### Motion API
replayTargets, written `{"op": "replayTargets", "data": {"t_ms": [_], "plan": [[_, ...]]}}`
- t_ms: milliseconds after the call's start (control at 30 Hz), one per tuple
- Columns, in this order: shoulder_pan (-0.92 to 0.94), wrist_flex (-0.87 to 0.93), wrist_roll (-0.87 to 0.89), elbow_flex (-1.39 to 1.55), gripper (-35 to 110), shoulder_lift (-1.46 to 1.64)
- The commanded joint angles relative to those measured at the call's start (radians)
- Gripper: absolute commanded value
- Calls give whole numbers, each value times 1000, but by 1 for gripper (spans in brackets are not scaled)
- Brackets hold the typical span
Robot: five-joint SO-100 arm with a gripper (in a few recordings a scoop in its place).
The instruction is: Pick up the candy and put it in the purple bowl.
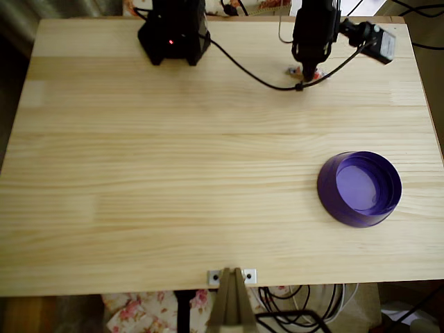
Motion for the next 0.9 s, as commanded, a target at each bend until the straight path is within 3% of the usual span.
{"op": "replayTargets", "data": {"t_ms": [0,133,433,867], "plan": [[-12,44,12,-106,12,-26],[-11,41,8,-103,0,-23],[-2,49,-38,-67,0,58],[302,144,-57,-293,0,262]]}}
